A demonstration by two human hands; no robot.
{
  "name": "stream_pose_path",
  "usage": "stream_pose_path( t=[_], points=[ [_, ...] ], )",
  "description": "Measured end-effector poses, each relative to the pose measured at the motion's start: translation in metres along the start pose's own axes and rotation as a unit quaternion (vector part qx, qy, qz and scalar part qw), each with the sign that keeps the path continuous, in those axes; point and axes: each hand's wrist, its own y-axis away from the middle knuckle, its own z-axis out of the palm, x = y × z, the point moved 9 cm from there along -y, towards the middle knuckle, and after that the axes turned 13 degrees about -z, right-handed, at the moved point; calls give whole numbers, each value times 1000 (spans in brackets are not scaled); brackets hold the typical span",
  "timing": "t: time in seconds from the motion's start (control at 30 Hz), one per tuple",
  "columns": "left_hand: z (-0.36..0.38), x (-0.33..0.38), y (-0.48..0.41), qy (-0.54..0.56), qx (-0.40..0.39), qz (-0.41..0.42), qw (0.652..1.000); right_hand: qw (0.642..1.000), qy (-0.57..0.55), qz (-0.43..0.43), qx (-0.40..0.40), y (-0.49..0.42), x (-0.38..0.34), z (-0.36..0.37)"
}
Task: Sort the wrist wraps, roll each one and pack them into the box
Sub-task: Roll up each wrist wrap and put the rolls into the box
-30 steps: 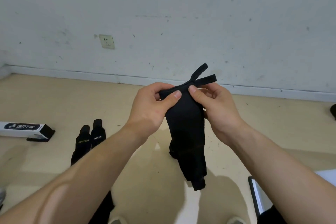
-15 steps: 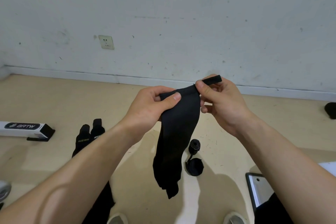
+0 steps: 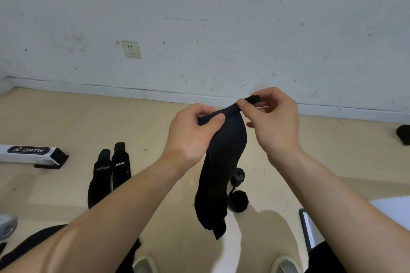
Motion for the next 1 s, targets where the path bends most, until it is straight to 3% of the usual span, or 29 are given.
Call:
stream_pose_path(
  t=[0.27,0.7,1.0],
  points=[
    [-1,1,3,33,31,6,999,997,10,-38,-70,4,-6,13],
    [-6,0,5,101,-16,-55,993,987,-71,-42,-140,9,-13,25],
    [1,2,6,54,-56,-33,996,990,-71,-16,-122,6,-9,20]
  ],
)
